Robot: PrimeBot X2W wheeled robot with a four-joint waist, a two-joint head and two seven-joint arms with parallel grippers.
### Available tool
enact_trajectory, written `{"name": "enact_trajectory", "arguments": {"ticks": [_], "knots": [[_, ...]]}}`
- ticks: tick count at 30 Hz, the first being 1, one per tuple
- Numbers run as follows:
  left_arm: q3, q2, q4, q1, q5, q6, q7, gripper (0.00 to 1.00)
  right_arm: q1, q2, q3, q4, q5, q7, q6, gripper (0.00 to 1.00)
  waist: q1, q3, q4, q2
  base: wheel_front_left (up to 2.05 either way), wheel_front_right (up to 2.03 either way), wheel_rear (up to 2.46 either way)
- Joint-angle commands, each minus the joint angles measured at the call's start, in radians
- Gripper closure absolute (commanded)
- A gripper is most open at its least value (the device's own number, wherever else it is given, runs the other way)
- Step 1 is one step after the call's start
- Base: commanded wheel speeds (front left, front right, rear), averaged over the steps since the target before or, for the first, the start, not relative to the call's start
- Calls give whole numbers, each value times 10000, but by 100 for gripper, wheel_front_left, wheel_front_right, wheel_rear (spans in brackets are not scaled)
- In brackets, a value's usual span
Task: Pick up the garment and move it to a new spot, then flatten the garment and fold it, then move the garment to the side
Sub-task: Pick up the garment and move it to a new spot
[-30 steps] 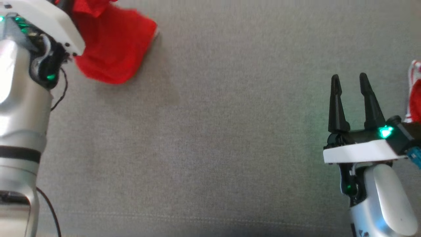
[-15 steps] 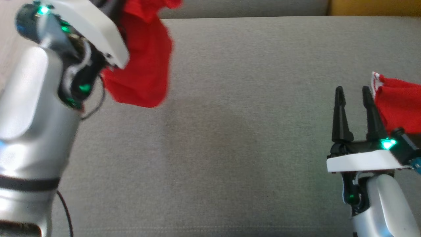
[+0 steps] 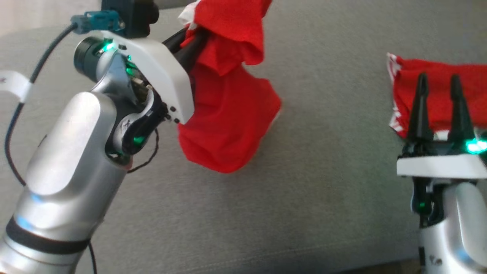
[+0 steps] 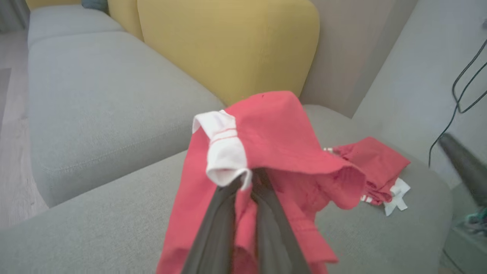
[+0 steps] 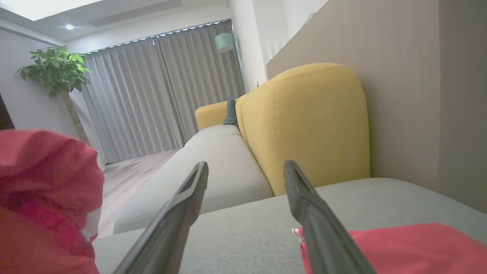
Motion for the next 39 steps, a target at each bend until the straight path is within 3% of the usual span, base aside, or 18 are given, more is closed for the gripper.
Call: {"name": "enact_trajectory", "arguments": {"ticks": [1, 6, 9, 18, 19, 20, 29, 39], "knots": [[334, 379, -29, -460, 266, 38, -69, 100, -436, -35, 229, -411, 30, -89, -7, 0, 1, 490, -569, 0, 0, 0, 0], [120, 666, 1967, -1087, 941, -203, -458, 100, -927, -35, 478, -587, 214, -89, -7, 0, 1, 1240, -1439, 0, 0, 0, 0], [90, 927, 3887, -1929, 1464, -352, -928, 100, -1211, -35, 740, -687, 405, -89, -7, 0, 1, 1784, -2004, 0, 0, 0, 0], [54, 815, 6780, -3259, 1949, -560, -2265, 100, -1290, -35, 971, -710, 591, -89, -7, 0, 1, 2161, -2391, 0, 0, 0, 0], [34, 745, 7054, -3358, 1995, -537, -2439, 38, -1283, -35, 987, -694, 578, -89, -7, 0, 1, 2137, -2354, 0, 0, 0, 0], [4, 659, 7314, -3435, 2026, -530, -2584, 0, -1279, -35, 1006, -679, 558, -89, -7, 0, 1, 2098, -2300, 0, 0, 0, 0], [211, 37, 8300, -4031, 1860, -700, -4670, 0, -1211, -35, 739, -573, 80, -89, -7, 0, 1, 1449, -1317, 0, 0, 0, 0], [745, 110, 7357, -2984, 1332, -730, -6487, 0, -684, -35, 280, -394, -689, -89, -7, 0, 1, 321, 280, 0, 0, 0, 0]]}}
